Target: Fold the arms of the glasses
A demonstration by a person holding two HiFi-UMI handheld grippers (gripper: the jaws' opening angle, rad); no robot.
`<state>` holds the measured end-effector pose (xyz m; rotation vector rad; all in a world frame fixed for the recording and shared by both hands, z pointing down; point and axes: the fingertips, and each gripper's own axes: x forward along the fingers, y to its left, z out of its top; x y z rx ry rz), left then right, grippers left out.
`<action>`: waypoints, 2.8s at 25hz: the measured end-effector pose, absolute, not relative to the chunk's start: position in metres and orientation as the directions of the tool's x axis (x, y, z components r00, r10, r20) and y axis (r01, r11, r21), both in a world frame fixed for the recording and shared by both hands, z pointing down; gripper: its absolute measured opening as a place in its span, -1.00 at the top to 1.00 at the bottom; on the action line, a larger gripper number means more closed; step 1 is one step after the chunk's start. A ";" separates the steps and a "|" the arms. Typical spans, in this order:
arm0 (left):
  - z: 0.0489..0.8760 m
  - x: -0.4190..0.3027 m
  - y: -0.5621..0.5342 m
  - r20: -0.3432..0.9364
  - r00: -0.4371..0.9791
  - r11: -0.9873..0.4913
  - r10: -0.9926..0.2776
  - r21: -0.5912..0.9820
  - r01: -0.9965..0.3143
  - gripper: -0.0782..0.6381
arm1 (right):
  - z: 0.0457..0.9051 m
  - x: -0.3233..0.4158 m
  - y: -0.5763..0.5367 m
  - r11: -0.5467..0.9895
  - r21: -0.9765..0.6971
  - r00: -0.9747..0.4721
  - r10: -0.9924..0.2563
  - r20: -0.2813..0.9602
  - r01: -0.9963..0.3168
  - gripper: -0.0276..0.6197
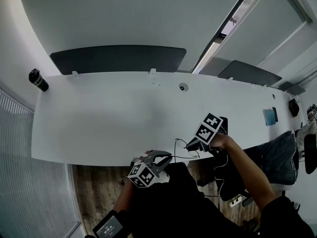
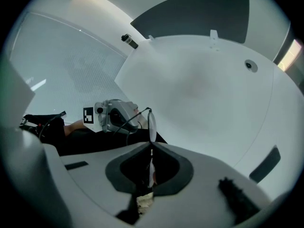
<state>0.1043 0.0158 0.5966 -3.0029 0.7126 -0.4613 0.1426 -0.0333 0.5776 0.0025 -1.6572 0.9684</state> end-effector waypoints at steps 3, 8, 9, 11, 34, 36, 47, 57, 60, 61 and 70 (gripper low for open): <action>0.600 0.105 0.017 0.300 0.850 -0.900 -0.434 -0.091 -0.427 0.71 | 0.582 0.145 -0.041 0.643 -0.581 -0.355 0.459 0.814 -0.499 0.86; 0.606 0.102 0.015 0.324 0.842 -0.900 -0.432 -0.089 -0.427 0.72 | 0.588 0.144 -0.054 0.627 -0.570 -0.375 0.429 0.822 -0.531 0.86; 0.606 0.101 0.016 0.329 0.840 -0.900 -0.431 -0.087 -0.427 0.71 | 0.589 0.143 -0.056 0.622 -0.569 -0.382 0.422 0.822 -0.538 0.86; 0.608 0.099 0.016 0.338 0.836 -0.899 -0.431 -0.087 -0.429 0.72 | 0.591 0.141 -0.059 0.610 -0.573 -0.398 0.412 0.819 -0.547 0.86; 0.618 0.113 0.041 0.403 0.838 -0.928 -0.368 -0.099 -0.360 0.73 | 0.614 0.161 -0.091 0.429 -0.600 -0.538 0.270 0.798 -0.675 0.86; 0.617 0.114 0.045 0.396 0.847 -0.933 -0.355 -0.095 -0.347 0.73 | 0.616 0.161 -0.093 0.424 -0.598 -0.541 0.260 0.800 -0.680 0.86; 0.604 0.096 0.060 0.315 0.881 -0.935 -0.352 -0.067 -0.349 0.33 | 0.613 0.161 -0.071 0.454 -0.631 -0.531 0.341 0.776 -0.629 0.86; 0.590 0.070 -0.025 0.243 0.764 -0.698 -0.598 0.312 -0.645 0.27 | 0.619 0.150 -0.062 0.590 -0.516 -0.406 0.321 0.855 -0.620 0.86; 0.606 0.104 -0.024 0.248 0.862 -0.617 -0.442 0.614 -0.493 0.19 | 0.620 0.142 -0.060 0.623 -0.492 -0.383 0.313 0.869 -0.608 0.86; 0.606 0.114 -0.022 0.245 0.880 -0.596 -0.407 0.659 -0.459 0.19 | 0.619 0.139 -0.060 0.626 -0.491 -0.384 0.311 0.870 -0.605 0.86; 0.603 0.120 -0.035 0.205 0.871 -0.463 -0.447 0.780 -0.421 0.27 | 0.614 0.125 -0.064 0.641 -0.477 -0.398 0.277 0.875 -0.602 0.86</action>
